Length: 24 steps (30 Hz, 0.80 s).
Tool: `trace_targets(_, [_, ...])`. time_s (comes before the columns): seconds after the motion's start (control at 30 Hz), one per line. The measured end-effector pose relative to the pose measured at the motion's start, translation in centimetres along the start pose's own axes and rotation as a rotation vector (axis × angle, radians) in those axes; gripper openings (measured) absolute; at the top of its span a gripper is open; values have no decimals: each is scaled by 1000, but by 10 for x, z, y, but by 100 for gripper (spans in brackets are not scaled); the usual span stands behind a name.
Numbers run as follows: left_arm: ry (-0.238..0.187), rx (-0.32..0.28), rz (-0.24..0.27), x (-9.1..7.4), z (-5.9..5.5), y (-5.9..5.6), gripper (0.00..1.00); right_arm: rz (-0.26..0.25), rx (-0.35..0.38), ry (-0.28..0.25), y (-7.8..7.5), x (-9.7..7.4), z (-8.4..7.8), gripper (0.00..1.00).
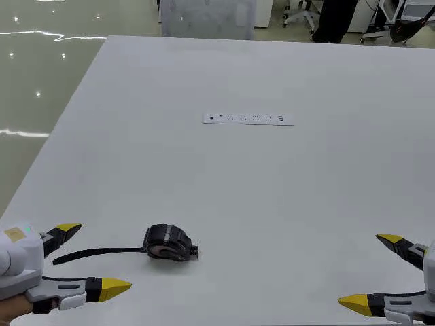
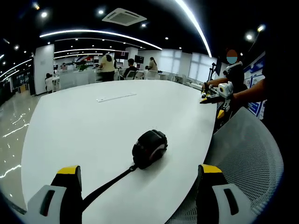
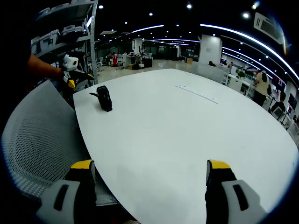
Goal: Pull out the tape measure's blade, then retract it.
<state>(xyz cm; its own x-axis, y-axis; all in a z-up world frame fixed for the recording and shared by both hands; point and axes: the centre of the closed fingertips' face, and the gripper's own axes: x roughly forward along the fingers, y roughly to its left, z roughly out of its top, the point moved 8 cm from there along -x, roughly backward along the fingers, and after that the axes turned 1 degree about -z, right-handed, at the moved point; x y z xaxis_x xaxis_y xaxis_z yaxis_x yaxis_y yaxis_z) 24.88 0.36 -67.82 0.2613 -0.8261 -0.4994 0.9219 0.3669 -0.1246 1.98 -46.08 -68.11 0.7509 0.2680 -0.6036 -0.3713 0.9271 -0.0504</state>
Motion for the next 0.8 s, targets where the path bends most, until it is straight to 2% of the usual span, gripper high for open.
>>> trace_targets(0.17, [6, 22, 8, 0, 2, 1, 100, -3, 1, -1, -2, -1, 0, 100])
trace_targets(0.27, [18, 31, 0, 1, 3, 1, 100, 6, 9, 11, -2, -1, 1, 99])
trace_targets(0.43, [13, 39, -25, 3, 7, 0, 100, 13, -13, 14, -3, 5, 7, 100])
trace_targets(0.5, [26, 74, -36, 5, 9, 1, 100, 21, -33, 21, -3, 10, 12, 100])
trace_targets(0.57, [59, 149, -46, 7, 9, 2, 99, 21, -43, 19, -5, 12, 17, 99])
trace_targets(0.63, [62, 125, -81, 10, 12, 1, 100, 30, -43, 7, -7, 15, 22, 100])
trace_targets(0.73, [72, 137, -104, 15, 17, 4, 100, 45, -60, 7, -10, 21, 27, 100])
trace_targets(0.8, [84, 122, -134, 18, 21, 5, 100, 55, -73, 2, -10, 23, 33, 100])
